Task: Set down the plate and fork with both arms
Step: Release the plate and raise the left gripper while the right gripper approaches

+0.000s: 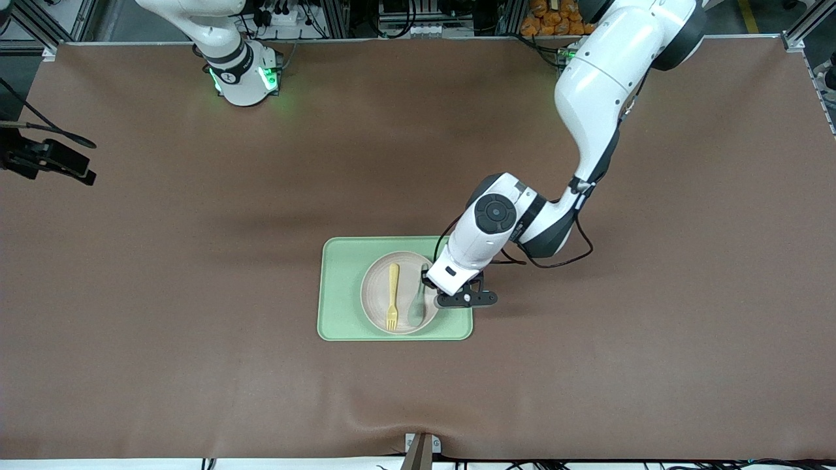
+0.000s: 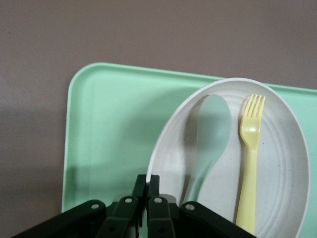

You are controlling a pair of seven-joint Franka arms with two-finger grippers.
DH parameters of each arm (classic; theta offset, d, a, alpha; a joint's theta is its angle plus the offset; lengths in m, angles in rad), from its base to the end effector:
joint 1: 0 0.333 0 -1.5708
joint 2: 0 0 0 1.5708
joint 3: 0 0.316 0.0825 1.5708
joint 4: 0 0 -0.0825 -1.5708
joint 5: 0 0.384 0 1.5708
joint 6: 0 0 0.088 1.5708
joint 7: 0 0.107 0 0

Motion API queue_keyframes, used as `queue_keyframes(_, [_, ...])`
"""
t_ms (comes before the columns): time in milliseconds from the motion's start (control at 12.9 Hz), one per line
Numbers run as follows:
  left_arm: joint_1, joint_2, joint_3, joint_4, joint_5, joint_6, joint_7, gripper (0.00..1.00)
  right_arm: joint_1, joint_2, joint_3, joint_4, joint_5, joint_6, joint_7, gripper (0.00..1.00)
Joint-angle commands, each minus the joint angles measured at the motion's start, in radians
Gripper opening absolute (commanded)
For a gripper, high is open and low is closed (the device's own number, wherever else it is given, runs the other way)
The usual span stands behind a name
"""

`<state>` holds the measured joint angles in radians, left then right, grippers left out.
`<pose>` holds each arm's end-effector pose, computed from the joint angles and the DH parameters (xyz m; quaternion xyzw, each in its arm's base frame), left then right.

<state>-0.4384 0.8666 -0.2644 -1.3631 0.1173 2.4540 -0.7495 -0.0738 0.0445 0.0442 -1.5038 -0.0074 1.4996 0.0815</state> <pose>0.6105 -0.4527 0.2354 0.9899 0.0399 0.0604 0.1222 0.5609 -0.0180 0.6250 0.9981 -0.0557 -0.0242 0.0033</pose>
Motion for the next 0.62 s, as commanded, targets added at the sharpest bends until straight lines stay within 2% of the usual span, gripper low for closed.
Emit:
queue_keyframes(0, [-0.008, 0.023, -0.001, -0.008, 0.015, 0.028, 0.001, 0.00, 0.020, 0.040, 0.006, 0.016, 0.004, -0.009, -0.009, 1.00])
queue_keyframes(232, [-0.014, 0.023, -0.001, -0.019, 0.013, 0.028, -0.007, 0.00, 0.023, 0.066, 0.008, 0.017, 0.007, -0.009, -0.011, 1.00])
queue_keyframes(309, [-0.014, 0.023, -0.006, -0.022, 0.010, 0.028, -0.017, 0.20, 0.028, 0.066, 0.008, 0.016, 0.007, -0.009, -0.011, 1.00])
queue_keyframes(386, [-0.014, 0.020, -0.007, -0.024, 0.008, 0.028, -0.051, 0.88, 0.040, 0.066, 0.008, 0.016, 0.007, -0.010, -0.011, 1.00])
queue_keyframes(463, [-0.016, 0.012, -0.007, -0.025, 0.012, 0.026, -0.069, 1.00, 0.055, 0.069, 0.008, 0.014, 0.007, -0.012, -0.009, 1.00])
queue_keyframes(541, [-0.010, 0.003, -0.007, -0.025, 0.012, 0.017, -0.073, 1.00, 0.069, 0.084, 0.008, 0.017, 0.006, -0.010, -0.012, 1.00])
